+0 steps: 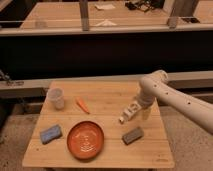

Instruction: Place the bottle in the ceramic bowl

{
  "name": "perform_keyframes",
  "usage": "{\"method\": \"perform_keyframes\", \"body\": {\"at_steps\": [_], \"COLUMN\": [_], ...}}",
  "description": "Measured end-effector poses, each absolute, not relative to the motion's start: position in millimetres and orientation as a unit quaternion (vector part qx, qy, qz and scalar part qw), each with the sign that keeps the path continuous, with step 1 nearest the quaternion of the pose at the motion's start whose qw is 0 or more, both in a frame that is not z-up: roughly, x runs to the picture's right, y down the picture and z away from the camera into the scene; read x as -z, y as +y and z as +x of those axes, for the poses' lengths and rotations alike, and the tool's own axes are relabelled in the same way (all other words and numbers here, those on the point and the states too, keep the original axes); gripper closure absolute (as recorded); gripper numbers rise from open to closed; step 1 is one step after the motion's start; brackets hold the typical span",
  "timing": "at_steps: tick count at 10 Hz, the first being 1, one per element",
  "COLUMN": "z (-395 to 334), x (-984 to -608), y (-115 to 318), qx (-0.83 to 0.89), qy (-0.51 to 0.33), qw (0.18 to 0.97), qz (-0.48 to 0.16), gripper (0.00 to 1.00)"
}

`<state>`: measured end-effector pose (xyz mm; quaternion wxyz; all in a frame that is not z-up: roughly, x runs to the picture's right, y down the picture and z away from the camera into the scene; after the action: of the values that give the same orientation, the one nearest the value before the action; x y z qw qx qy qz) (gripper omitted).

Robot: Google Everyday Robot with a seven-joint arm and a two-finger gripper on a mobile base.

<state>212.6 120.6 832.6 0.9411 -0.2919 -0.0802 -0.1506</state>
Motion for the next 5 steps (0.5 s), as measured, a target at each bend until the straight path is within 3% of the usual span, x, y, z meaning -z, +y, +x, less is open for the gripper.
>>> {"method": "perform_keyframes", "body": {"at_steps": [5], "z": [212.4], "x": [-846.1], "y": [126.8], "qx": [0.172], "qy": [-0.088], "qw": [0.935], "qz": [-0.297], "gripper": [0.2]}}
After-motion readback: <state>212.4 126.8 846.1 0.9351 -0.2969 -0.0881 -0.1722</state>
